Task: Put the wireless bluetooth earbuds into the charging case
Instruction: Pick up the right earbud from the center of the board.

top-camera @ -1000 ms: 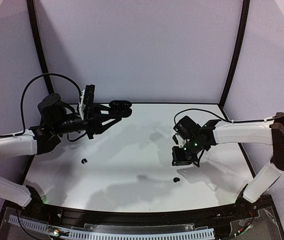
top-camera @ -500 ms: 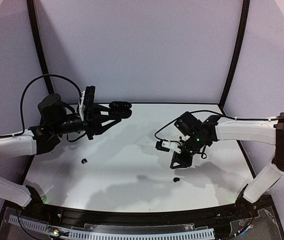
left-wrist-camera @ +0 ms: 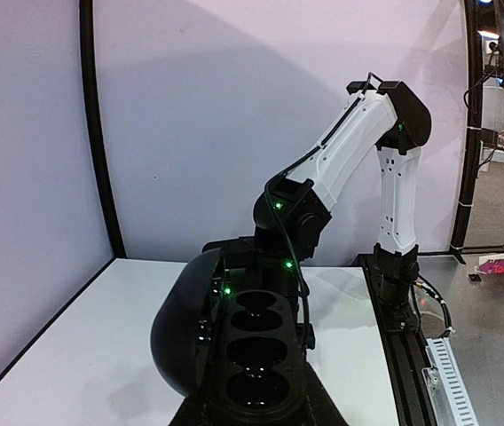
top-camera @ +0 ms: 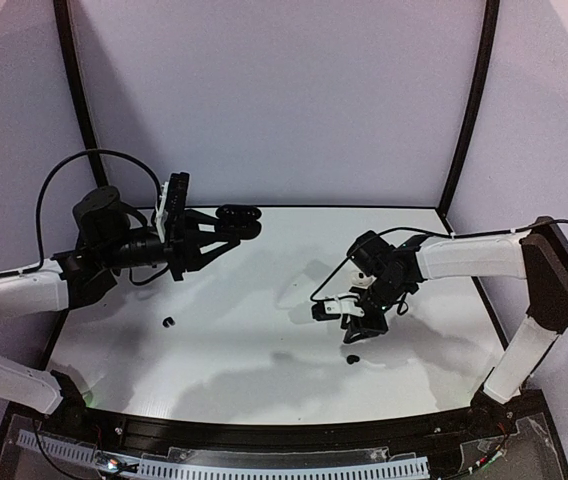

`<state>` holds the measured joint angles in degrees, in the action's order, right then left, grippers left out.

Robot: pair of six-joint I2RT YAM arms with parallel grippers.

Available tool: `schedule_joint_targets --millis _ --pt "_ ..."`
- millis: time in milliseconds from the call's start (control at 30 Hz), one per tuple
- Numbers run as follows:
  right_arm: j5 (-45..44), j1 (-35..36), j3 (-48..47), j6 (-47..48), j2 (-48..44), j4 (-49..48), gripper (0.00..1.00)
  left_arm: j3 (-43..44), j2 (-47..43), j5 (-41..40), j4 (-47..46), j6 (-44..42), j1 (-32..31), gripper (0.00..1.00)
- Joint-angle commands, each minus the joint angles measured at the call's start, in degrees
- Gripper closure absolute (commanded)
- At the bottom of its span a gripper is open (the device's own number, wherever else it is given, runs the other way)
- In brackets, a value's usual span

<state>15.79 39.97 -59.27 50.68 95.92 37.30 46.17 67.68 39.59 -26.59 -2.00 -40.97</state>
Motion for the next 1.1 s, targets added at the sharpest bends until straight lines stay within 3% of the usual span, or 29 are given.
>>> schedule_joint_targets --millis 0,1067 --pt "0.37 -0.41 2.44 5.63 -2.23 -0.01 0.62 1.81 -0.84 -0.04 0.99 -0.46 0.37 0.99" --pt "2.57 2.70 5.75 3.75 -0.25 0.26 0.65 1.84 -0.65 -0.77 1.89 -1.85 0.37 0.99"
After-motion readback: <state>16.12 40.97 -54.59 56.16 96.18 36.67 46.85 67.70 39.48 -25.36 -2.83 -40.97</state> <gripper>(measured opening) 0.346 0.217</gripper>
